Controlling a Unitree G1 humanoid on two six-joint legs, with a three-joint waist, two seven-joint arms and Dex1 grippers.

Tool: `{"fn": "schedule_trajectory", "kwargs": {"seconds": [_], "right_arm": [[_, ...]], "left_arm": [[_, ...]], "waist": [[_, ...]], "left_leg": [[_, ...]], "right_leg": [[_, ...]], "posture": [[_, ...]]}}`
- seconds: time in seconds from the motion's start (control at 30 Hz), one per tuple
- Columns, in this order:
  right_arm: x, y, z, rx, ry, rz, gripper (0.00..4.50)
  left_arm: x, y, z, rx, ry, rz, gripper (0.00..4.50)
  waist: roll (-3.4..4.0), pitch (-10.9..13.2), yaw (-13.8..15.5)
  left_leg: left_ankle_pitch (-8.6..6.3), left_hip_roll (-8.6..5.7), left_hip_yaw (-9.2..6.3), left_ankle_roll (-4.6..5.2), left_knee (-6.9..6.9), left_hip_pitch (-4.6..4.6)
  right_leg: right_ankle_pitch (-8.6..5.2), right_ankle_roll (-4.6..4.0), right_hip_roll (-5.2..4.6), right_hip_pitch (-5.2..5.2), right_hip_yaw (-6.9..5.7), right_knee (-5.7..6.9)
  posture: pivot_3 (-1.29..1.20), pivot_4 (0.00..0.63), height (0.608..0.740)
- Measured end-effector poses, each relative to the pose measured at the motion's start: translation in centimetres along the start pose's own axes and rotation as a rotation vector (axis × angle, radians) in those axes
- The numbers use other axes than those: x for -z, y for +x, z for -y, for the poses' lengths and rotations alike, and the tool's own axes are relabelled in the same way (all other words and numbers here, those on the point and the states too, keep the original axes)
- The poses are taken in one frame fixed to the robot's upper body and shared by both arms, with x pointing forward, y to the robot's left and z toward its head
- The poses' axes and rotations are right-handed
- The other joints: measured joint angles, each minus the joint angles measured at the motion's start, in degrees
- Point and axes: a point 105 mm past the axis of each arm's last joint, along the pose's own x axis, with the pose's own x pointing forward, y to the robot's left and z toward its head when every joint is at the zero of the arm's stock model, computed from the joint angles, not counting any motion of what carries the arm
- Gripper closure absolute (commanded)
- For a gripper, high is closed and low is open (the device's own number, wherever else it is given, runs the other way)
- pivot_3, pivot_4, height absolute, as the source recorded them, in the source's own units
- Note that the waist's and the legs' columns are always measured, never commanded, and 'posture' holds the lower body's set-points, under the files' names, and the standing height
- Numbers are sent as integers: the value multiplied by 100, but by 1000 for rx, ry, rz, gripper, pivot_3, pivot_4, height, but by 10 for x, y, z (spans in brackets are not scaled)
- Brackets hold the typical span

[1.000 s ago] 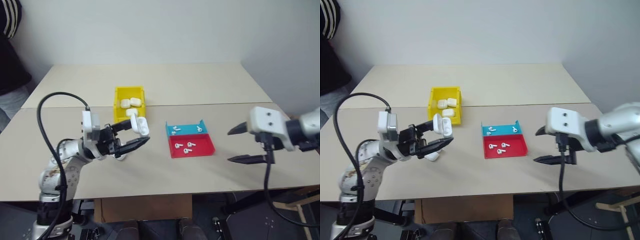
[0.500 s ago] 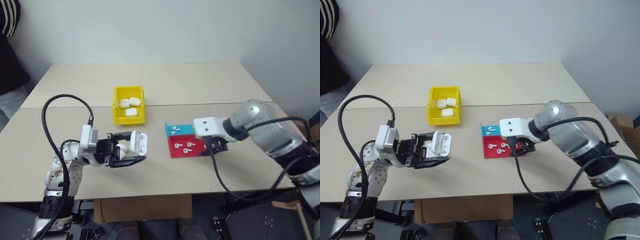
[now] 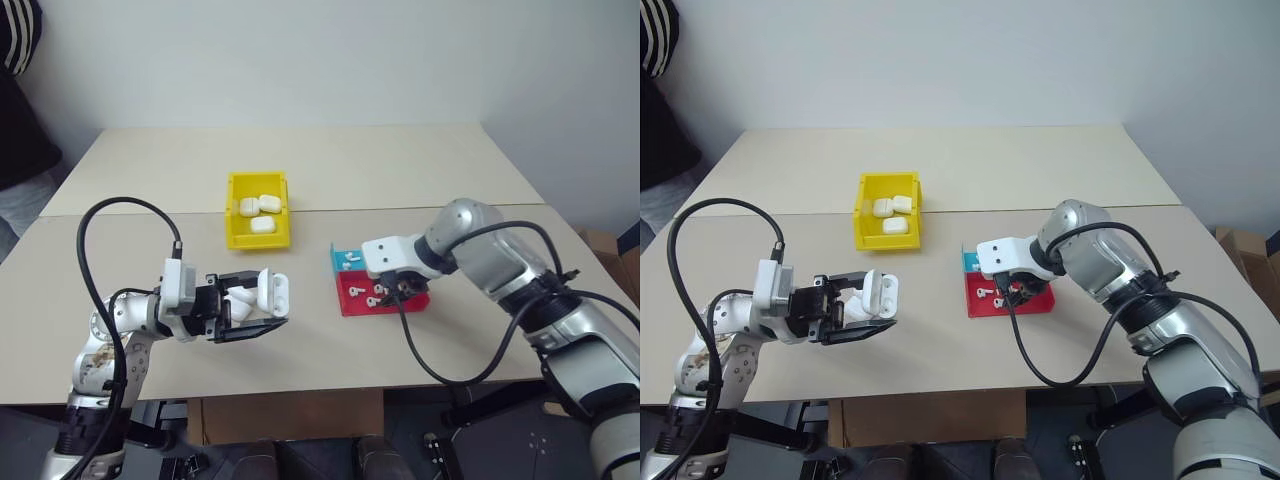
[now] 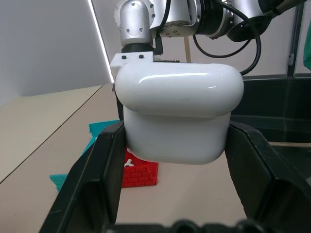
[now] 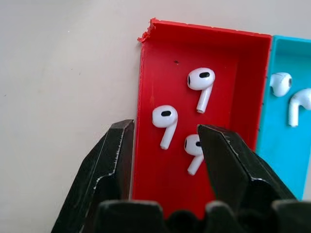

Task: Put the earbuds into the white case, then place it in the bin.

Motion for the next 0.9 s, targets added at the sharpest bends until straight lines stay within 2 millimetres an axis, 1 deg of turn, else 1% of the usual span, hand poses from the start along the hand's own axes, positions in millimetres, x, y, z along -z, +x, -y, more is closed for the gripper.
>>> {"fn": "schedule_trajectory", "kwargs": {"seconds": [0.37, 0.47, 0.5, 0.9], "right_arm": [[0, 12, 4, -25, -8, -10, 1784], [2, 14, 3, -41, -5, -12, 2369], [2, 14, 3, -45, -4, -12, 2673], [5, 21, 4, -55, -1, -28, 2673]], "left_arm": [[0, -1, -1, -19, 4, -7, 1727], [1, -2, 0, -23, -2, -14, 1727], [1, -2, 0, -24, -2, -14, 1727], [2, -5, 2, -32, -2, -32, 1727]], "waist": [[1, 1, -3], [2, 1, -3], [1, 1, -3], [2, 1, -6]], "left_leg": [[0, 0, 0, 0, -1, 1], [0, 0, 0, 0, -1, 2], [0, 0, 0, 0, -1, 2], [0, 0, 0, 0, -3, 2]], "right_leg": [[0, 0, 1, 1, -1, 0], [0, 0, 1, 1, -1, 0], [0, 0, 1, 1, -1, 0], [0, -1, 1, 1, -1, 0]], "posture": [[0, 150, 740], [0, 150, 740], [0, 150, 740], [0, 150, 740]]}}
